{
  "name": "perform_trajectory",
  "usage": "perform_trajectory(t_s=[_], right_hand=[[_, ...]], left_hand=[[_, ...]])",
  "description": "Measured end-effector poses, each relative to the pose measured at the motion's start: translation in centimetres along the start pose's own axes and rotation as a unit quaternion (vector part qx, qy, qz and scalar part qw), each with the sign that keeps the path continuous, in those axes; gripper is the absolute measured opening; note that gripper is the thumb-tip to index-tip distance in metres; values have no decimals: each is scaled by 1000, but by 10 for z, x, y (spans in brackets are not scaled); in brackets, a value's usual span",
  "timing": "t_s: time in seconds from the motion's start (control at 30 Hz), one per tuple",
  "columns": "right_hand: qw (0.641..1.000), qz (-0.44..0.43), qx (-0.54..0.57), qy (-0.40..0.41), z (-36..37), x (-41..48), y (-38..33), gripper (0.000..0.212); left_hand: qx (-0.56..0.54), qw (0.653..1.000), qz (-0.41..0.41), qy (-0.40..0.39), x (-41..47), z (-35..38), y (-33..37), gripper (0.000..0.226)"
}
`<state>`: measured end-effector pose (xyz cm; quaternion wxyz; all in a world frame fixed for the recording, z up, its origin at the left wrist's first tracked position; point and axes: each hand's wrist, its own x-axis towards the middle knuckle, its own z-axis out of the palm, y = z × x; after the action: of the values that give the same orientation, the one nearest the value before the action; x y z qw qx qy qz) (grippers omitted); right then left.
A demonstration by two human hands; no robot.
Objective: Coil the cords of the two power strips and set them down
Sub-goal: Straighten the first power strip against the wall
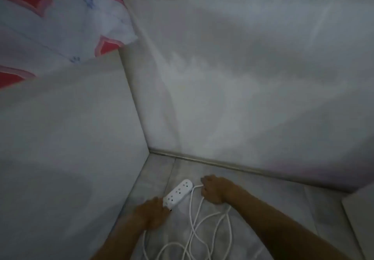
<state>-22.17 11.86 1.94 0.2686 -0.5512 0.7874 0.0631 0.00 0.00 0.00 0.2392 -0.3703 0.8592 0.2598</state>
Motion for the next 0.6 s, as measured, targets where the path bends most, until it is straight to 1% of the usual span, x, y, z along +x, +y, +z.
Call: perform_trajectory(t_s=[0.03, 0.07, 0.13, 0.2, 0.23, 0.27, 0.3, 0.33, 0.37, 0.43, 0.5, 0.6], right_hand=[[1000, 3, -16, -15, 18, 13, 2, 60], [1000, -7, -14, -18, 32, 24, 4, 63], [997, -9, -64, -32, 64, 37, 6, 71], [993, -40, -110, -12, 92, 51, 10, 77], [990, -67, -125, 11, 103, 59, 14, 79], [990, -73, -121, 30, 103, 61, 14, 82], [988, -76, -126, 44, 107, 67, 16, 84], [988, -80, -120, 52, 108, 74, 17, 85], [986, -90, -122, 75, 108, 79, 17, 84], [984, -96, -135, 65, 108, 88, 16, 81], [982, -98, -132, 96, 111, 95, 16, 82], [987, -67, -119, 83, 111, 95, 25, 84]], left_hand=[[17, 1000, -25, -2, 11, 17, -2, 59], [24, 998, -54, 15, 22, 29, -2, 61], [61, 993, -97, 20, 29, 61, 0, 66], [17, 991, -118, 57, 40, 81, 2, 71], [3, 992, -124, 16, 43, 91, -1, 71], [-36, 990, -118, 64, 47, 103, -4, 71], [-76, 984, -101, 127, 58, 117, -8, 73], [-90, 982, -91, 139, 65, 129, -8, 76], [-87, 983, -88, 135, 64, 133, -4, 79], [-84, 984, -98, 121, 71, 138, -4, 78], [-51, 988, -89, 113, 82, 150, -12, 74], [-22, 992, -70, 100, 85, 149, -17, 72]])
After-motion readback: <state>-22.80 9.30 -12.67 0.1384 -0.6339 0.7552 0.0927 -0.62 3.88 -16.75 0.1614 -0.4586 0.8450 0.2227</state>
